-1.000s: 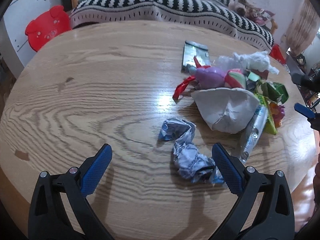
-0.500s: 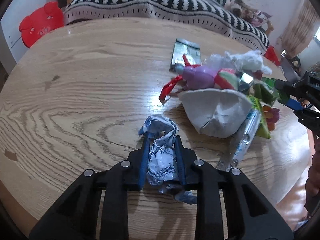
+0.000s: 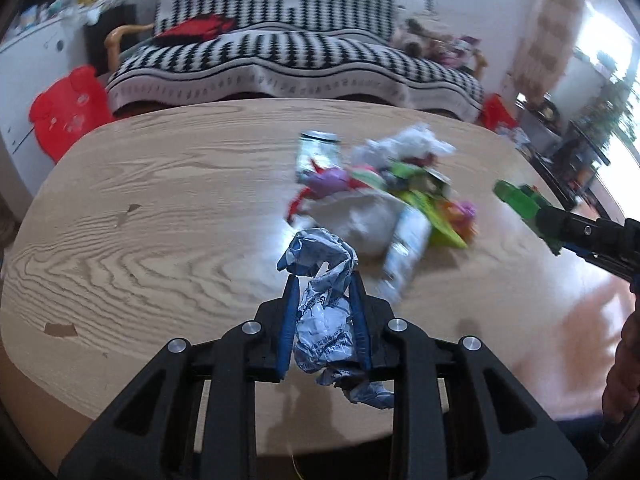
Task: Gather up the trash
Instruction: 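Carry foil and green car to the black bin and open both tools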
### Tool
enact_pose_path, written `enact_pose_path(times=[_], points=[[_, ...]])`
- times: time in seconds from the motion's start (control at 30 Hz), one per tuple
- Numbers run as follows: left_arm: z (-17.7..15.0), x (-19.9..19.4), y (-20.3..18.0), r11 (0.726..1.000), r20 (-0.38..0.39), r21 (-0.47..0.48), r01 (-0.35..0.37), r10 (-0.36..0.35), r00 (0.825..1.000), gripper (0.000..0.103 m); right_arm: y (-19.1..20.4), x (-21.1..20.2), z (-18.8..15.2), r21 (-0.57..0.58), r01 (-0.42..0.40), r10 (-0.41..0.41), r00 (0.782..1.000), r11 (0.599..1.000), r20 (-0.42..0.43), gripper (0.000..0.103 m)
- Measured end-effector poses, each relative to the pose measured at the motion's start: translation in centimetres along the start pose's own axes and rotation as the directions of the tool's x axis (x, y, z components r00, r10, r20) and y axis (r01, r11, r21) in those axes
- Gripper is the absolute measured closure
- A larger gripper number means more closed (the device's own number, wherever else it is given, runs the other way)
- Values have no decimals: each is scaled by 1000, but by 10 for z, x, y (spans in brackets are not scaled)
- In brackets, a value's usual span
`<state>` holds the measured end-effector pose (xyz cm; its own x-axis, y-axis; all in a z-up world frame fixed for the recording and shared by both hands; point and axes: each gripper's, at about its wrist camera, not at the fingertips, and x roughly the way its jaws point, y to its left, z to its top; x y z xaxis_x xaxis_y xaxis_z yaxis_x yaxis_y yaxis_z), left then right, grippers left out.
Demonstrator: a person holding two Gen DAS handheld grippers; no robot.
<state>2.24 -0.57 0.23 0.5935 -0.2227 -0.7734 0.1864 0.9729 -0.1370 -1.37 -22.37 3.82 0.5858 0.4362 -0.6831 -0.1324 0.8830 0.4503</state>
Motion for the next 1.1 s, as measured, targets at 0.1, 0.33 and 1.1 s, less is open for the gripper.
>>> enact_pose_path(times=[0.1,0.33,1.1], points=[[-19,-12,-9,997,-27,48,56,-54,998,78,10,-18,-34,-60,-5,5,1000,998,-6,63],[-73,-38,-28,977,-82,165,136,-124,989,78,5,-24,-116,-63,-39,31,993,997,-117,63],[-154,11,-58,957,-337,185,222,-150,929,68,-21,12,-179,34,26,-14,951,999,-308,50]])
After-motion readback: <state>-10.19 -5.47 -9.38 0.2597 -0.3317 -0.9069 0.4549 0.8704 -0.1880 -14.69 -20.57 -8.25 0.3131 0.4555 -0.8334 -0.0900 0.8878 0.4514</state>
